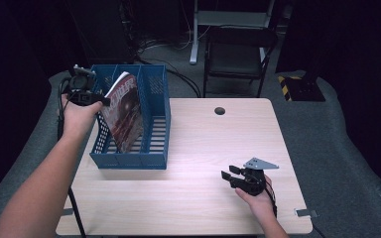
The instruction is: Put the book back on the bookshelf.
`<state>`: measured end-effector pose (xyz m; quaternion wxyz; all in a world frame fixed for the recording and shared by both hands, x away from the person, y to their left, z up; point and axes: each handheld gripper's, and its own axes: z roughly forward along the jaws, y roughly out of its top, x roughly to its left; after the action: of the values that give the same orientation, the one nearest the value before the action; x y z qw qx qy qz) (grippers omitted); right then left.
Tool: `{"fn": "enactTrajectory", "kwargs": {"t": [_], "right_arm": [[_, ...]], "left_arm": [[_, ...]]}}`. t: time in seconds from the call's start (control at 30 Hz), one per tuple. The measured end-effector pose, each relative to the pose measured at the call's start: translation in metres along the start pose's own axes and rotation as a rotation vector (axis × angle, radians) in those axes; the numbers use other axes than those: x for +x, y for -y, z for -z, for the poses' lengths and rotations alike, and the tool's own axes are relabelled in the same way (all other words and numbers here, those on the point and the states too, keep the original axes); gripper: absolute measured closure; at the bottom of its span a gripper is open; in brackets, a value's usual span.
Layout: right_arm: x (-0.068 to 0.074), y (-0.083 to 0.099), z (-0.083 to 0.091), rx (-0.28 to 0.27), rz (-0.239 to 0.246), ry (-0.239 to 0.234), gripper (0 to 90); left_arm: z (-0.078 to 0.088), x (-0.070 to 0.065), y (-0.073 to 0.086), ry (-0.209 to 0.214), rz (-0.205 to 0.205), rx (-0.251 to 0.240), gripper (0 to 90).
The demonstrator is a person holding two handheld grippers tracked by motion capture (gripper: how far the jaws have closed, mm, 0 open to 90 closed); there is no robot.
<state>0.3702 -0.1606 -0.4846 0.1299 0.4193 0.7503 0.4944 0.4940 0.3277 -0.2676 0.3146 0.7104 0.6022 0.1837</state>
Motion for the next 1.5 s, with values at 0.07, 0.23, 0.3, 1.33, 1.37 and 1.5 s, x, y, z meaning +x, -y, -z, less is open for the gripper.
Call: {"fn": "enactTrajectory", "kwargs": {"t": [0.07, 0.23, 0.3, 1.33, 1.37, 1.5], "right_arm": [[0.000, 0.000, 0.000, 0.001, -0.004, 0.000, 53.9], [0.000, 0.000, 0.001, 0.000, 0.001, 0.002, 53.9], [-0.001, 0.000, 0.001, -0.003, -0.002, 0.000, 53.9], [0.000, 0.000, 0.001, 0.003, 0.001, -0.004, 53.9], [0.000, 0.000, 0.001, 0.003, 0.004, -0.005, 53.9], [0.000, 0.000, 0.001, 0.000, 0.009, -0.004, 53.9]], "left_arm": [[-0.001, -0.001, -0.002, -0.008, 0.006, -0.005, 84.3], [-0.006, -0.002, -0.007, -0.025, 0.040, -0.022, 84.4], [-0.007, -0.003, -0.008, -0.040, 0.044, -0.036, 84.3], [-0.022, -0.009, 0.001, -0.162, 0.088, -0.179, 84.1], [-0.023, -0.009, 0.001, -0.163, 0.086, -0.182, 84.1], [-0.022, -0.007, 0.002, -0.147, 0.093, -0.172, 83.4]]}}
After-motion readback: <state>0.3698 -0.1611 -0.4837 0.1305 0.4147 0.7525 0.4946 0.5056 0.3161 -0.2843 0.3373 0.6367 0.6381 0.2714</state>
